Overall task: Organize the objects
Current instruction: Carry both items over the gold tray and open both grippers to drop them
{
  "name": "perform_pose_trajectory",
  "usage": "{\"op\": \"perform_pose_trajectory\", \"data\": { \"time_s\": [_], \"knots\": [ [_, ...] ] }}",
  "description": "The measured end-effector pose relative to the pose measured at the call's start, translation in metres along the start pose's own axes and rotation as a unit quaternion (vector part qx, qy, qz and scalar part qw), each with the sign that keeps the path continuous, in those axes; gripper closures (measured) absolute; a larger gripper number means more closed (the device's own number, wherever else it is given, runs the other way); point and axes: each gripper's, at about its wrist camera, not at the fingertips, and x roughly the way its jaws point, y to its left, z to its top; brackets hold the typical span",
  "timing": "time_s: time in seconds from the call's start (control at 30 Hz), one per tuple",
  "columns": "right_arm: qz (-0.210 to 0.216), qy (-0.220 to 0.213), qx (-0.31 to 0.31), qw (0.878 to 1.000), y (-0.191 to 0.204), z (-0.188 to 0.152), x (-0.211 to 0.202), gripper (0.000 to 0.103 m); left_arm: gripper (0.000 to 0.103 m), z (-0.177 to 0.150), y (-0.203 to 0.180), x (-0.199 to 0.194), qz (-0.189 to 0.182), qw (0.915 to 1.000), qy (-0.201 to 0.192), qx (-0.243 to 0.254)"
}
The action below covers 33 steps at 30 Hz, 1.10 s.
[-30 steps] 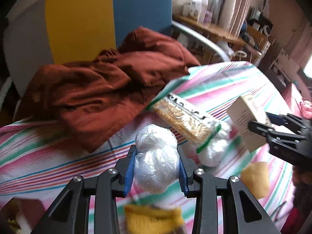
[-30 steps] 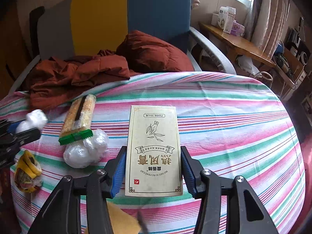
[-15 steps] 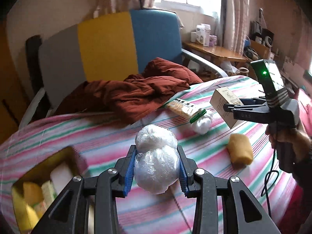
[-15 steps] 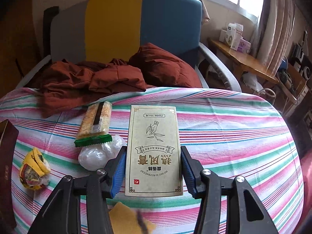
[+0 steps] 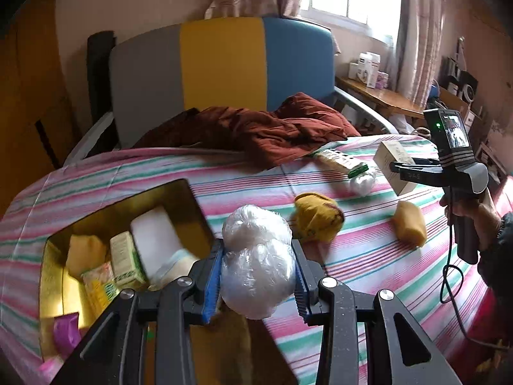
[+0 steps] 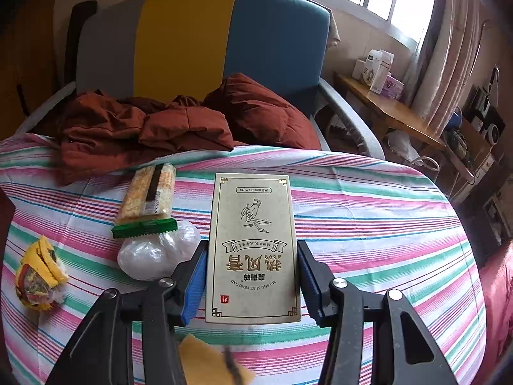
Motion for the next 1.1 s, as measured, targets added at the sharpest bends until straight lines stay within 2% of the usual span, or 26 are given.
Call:
{"op": "perform_pose_trajectory", "data": {
  "time_s": [0.3, 0.67, 0.87, 1.1],
  "knots": [
    [-0.021, 0.000, 0.012, 1.000, -0.007, 0.000, 0.002, 0.051, 0.064, -0.020, 0.036, 0.000, 0.016, 0.9991, 0.013, -0.037],
    [-0.031, -0.026, 0.045, 0.998, -0.020, 0.009, -0.013, 0.051, 0.064, -0.039, 0.058, 0.007, 0.034, 0.9972, 0.031, -0.058],
    [0.001, -0.045, 0.041, 0.998, -0.006, 0.016, -0.042, 0.051, 0.064, -0.048, 0.072, 0.007, 0.040, 0.9960, 0.040, -0.070],
    [0.065, -0.076, -0.011, 0.995, 0.054, 0.023, -0.090, 0.051, 0.064, -0.055, 0.102, -0.001, 0.057, 0.9929, 0.036, -0.098]
  ]
}}
